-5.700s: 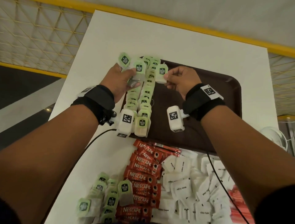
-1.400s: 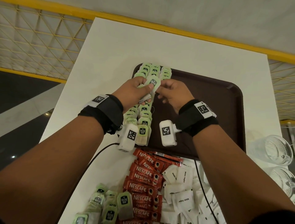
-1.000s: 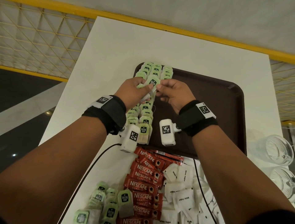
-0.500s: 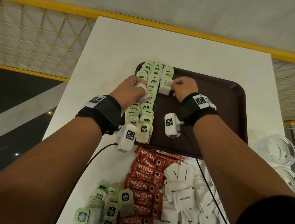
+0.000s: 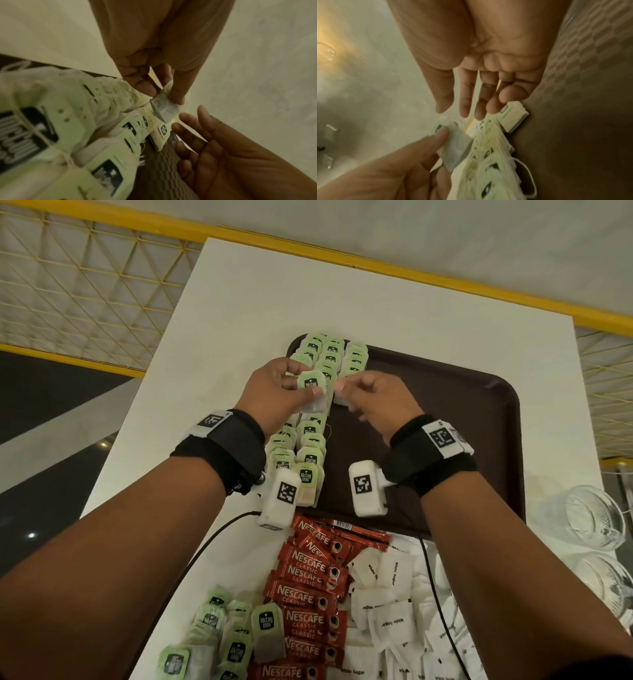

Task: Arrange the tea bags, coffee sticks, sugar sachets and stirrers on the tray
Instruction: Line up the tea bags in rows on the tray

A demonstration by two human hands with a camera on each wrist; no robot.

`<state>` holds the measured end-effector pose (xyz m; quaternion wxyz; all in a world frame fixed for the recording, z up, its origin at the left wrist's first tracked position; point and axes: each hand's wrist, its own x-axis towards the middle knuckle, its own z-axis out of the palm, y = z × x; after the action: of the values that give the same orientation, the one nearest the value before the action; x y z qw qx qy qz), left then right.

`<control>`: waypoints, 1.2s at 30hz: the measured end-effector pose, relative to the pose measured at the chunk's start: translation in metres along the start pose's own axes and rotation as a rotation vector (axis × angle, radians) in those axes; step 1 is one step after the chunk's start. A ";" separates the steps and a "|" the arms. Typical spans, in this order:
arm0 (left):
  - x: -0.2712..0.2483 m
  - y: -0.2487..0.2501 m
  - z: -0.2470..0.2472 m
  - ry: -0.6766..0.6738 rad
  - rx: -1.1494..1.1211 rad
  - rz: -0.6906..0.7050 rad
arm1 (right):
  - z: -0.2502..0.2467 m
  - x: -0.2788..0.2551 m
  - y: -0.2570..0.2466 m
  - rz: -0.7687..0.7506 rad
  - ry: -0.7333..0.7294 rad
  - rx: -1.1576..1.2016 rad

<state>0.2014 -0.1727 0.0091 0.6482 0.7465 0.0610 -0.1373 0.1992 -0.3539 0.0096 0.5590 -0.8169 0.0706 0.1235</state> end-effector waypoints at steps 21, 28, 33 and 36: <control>-0.018 -0.003 -0.017 0.067 0.028 0.000 | 0.007 0.015 0.034 0.317 0.221 -0.019; -0.043 0.000 -0.039 -0.070 0.121 -0.063 | 0.005 -0.002 0.029 0.276 0.270 -0.217; -0.082 -0.002 -0.061 -0.292 0.329 -0.147 | 0.008 -0.051 0.012 0.107 0.169 -0.346; -0.111 -0.010 -0.077 -0.414 0.457 -0.165 | 0.020 -0.095 0.001 0.038 0.011 -0.425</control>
<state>0.1024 -0.0855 0.0409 0.4490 0.8215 -0.0442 -0.3488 0.1050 -0.3381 0.0283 0.3714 -0.9155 0.0613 0.1417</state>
